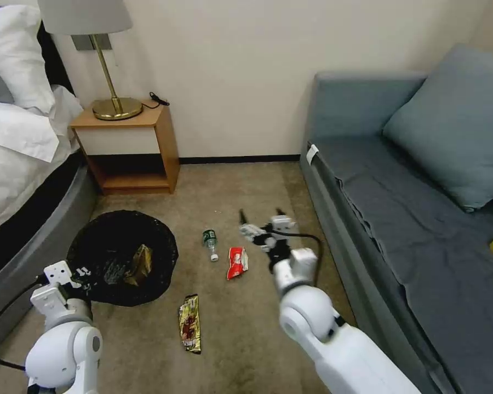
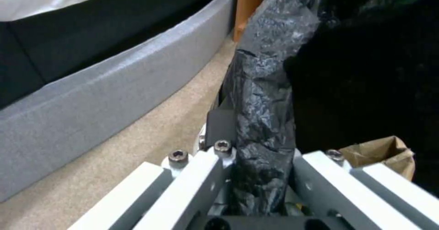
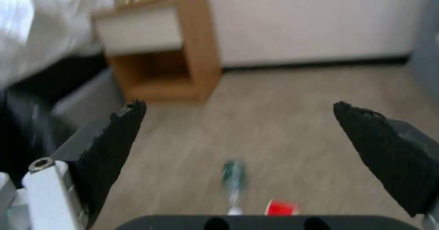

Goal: Pick up the trash bin, then pick up the garbage on the floor and place it into the trash bin.

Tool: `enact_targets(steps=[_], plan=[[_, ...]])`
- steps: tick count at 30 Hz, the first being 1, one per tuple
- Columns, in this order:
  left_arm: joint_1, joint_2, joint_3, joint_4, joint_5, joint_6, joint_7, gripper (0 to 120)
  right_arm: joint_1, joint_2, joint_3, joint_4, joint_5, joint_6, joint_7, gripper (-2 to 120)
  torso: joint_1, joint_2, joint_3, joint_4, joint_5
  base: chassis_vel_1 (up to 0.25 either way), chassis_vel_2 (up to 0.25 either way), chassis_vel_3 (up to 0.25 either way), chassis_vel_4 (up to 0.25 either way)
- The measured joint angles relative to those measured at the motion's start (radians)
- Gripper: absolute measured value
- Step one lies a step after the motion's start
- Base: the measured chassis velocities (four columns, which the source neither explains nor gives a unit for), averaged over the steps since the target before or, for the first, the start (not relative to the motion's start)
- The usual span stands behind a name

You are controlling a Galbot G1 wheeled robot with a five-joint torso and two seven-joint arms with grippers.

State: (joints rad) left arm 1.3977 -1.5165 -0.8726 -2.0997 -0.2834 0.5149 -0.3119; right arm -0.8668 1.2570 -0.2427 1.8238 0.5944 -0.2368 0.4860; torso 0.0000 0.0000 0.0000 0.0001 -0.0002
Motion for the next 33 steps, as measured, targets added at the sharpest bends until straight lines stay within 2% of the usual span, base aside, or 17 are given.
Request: enact_targets(steps=[2, 5, 6, 10, 11, 19, 27, 33], plan=[[0.001, -0.001, -0.003, -0.001, 0.000, 0.000, 0.000, 2, 0.040, 0.008, -0.040, -0.043, 0.027, -0.017, 0.006, 100, 0.000, 0.000, 0.000, 0.0000, 0.0000, 0.000, 0.000, 0.000, 0.000], [0.003, -0.002, -0.011, -0.004, 0.000, -0.002, 0.000, 2, 0.147, 0.036, -0.147, -0.188, 0.137, -0.073, 0.014, 100, 0.000, 0.000, 0.000, 0.0003, 0.0001, 0.000, 0.000, 0.000, 0.000], [0.003, -0.002, -0.011, -0.004, 0.000, -0.002, 0.000, 2, 0.147, 0.036, -0.147, -0.188, 0.137, -0.073, 0.014, 100, 0.000, 0.000, 0.000, 0.0003, 0.0001, 0.000, 0.000, 0.000, 0.000], [0.001, -0.003, -0.015, -0.002, 0.001, -0.005, 0.000, 2, 0.217, 0.082, -0.294, -0.391, 0.246, -0.131, 0.000, 100, 0.000, 0.000, 0.000, -0.0001, -0.0001, 0.000, 0.000, 0.000, 0.000], [0.001, -0.003, -0.015, -0.002, 0.001, -0.005, 0.000, 2, 0.217, 0.082, -0.294, -0.391, 0.246, -0.131, 0.000, 100, 0.000, 0.000, 0.000, -0.0001, -0.0001, 0.000, 0.000, 0.000, 0.000], [0.000, -0.015, -0.017, 0.003, 0.008, -0.014, 0.000, 2, 0.253, 0.172, -0.460, -0.678, 0.238, -0.124, -0.083, 100, 0.000, 0.000, 0.000, -0.0001, 0.0000, 0.000, 0.000, 0.000, 0.000], [0.006, -0.019, -0.019, -0.001, 0.010, -0.021, 0.000, 2, 0.258, 0.253, -0.535, -0.820, 0.206, -0.085, -0.132, 100, 0.000, 0.000, 0.000, 0.0000, 0.0000, 0.000, 0.000, 0.000, 0.000], [0.011, -0.016, -0.024, -0.002, 0.008, -0.026, 0.000, 2, 0.245, 0.307, -0.550, -0.872, 0.174, -0.070, -0.152, 100, 0.000, 0.000, 0.000, 0.0000, 0.0001, 0.000, 0.000, 0.000, 0.000]])
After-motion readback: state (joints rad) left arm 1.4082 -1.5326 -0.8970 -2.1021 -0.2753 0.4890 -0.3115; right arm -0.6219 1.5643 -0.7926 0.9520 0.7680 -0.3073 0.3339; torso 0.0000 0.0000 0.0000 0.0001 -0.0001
